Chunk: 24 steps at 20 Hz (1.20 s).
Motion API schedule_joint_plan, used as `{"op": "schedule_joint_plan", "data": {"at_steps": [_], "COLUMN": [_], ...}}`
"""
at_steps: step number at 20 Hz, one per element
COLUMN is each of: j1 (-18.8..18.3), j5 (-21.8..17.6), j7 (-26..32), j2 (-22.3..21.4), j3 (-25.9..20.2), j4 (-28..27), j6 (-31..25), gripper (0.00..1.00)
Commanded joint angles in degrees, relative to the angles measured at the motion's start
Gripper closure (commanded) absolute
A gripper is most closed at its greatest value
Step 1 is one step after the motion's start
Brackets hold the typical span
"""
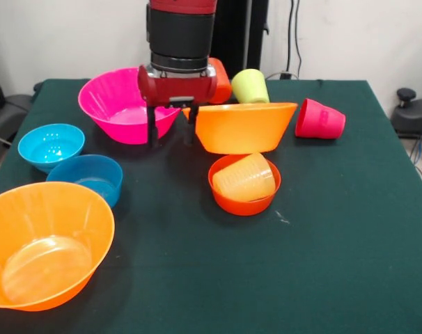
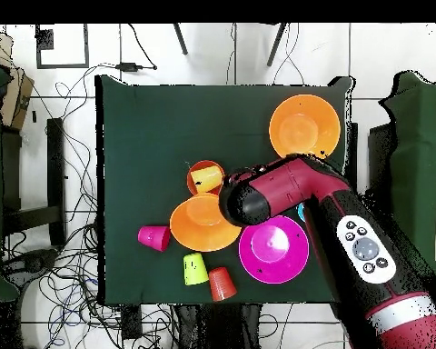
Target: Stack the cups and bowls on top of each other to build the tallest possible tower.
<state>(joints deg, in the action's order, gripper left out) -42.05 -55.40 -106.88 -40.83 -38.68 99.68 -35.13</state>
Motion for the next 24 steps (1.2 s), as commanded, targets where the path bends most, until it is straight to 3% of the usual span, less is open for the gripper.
{"op": "schedule_joint_plan", "data": {"at_steps": [1, 7, 12, 16, 24], "j1": [1.02, -0.2, 0.31, 4.5, 11.74], "j5": [1.59, 5.8, 6.74, 5.71, 9.17], "j7": [-7.53, -4.2, -3.9, -8.94, -12.99], "j2": [-1.51, 0.37, 1.32, 0.69, -0.04], "j3": [6.5, 6.14, 6.32, 9.09, 12.08], "j4": [0.34, -0.21, -0.24, -0.49, -3.06], "j6": [2.01, 0.34, 1.61, 2.98, 0.68], "gripper": [0.0, 0.0, 0.0, 0.0, 0.0]}}
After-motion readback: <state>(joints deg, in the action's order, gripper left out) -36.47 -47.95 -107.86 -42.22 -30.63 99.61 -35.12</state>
